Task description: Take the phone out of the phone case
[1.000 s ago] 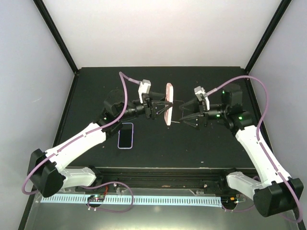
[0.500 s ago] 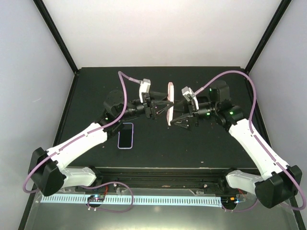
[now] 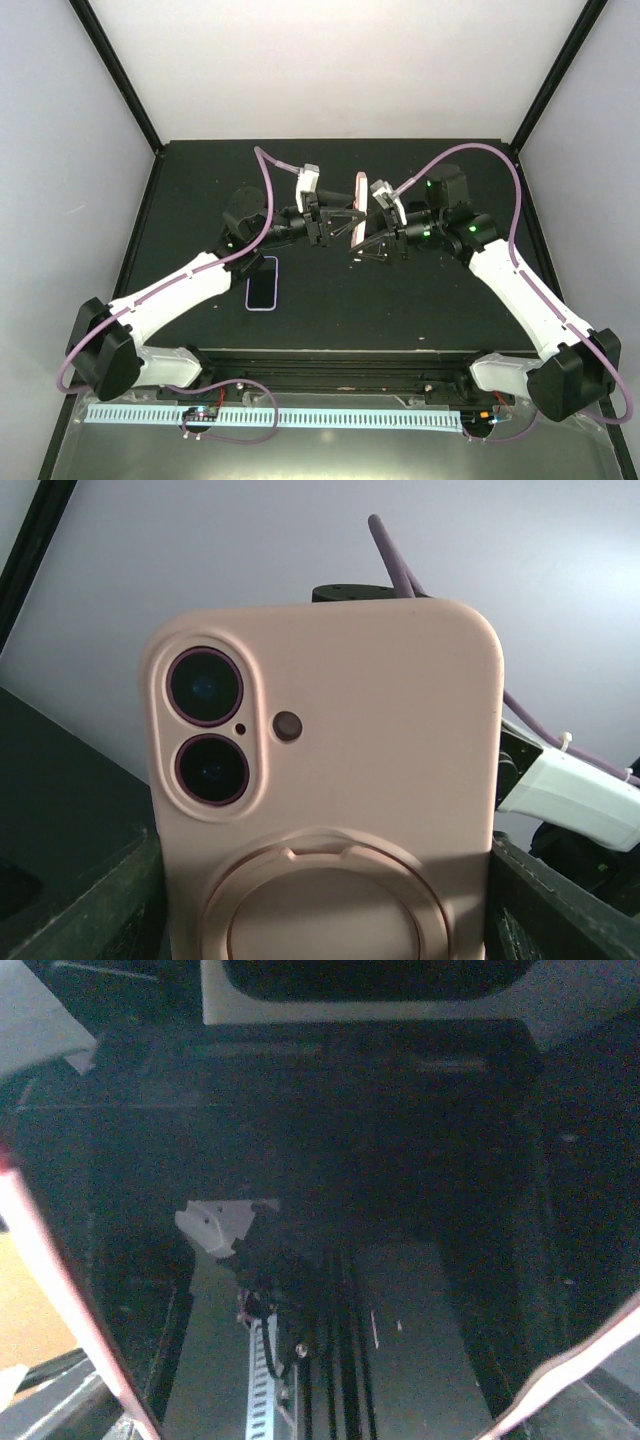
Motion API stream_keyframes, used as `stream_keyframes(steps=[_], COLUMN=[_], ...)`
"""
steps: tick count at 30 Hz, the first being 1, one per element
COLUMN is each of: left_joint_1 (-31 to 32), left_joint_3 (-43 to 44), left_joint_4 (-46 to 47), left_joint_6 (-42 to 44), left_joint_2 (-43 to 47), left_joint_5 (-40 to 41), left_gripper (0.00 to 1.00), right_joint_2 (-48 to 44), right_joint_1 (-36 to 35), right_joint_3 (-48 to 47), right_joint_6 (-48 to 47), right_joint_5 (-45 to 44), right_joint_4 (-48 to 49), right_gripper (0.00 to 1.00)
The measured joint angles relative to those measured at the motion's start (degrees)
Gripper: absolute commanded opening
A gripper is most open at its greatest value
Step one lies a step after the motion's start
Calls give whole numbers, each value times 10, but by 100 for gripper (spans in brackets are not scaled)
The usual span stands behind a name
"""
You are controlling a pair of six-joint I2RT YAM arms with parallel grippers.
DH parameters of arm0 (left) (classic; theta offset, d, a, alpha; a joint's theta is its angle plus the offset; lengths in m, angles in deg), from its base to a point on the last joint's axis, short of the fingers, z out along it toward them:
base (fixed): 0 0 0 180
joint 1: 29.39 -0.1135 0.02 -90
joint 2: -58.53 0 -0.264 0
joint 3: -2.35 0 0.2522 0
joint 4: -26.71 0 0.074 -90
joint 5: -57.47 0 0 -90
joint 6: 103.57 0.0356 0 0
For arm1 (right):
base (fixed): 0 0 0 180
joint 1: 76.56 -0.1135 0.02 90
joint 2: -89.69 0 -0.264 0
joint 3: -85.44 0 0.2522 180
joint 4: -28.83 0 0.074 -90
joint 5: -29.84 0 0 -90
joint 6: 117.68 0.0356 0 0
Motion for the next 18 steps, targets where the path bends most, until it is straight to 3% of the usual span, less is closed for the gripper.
stream_keyframes(steps=[5, 10, 14, 18], left_joint_1=[0, 0, 0, 0], left_joint_3=[0, 0, 0, 10], left_joint_4=[-3, -55, -127, -213], left_joint_6=[17, 51, 95, 116], left_joint_2=[3, 27, 60, 70], left_joint_5=[3, 43, 99, 165], left_gripper=[98, 99, 99, 88], right_joint_2=[0, -1, -1, -1], right_joint_1=[0, 0, -1, -8], right_joint_3=[0, 0, 0, 0], right_joint_6=[23, 2, -40, -83], right_joint_5=[4, -34, -117, -245], right_joint_4=[0, -23, -69, -109], right_gripper=[58, 53, 50, 49])
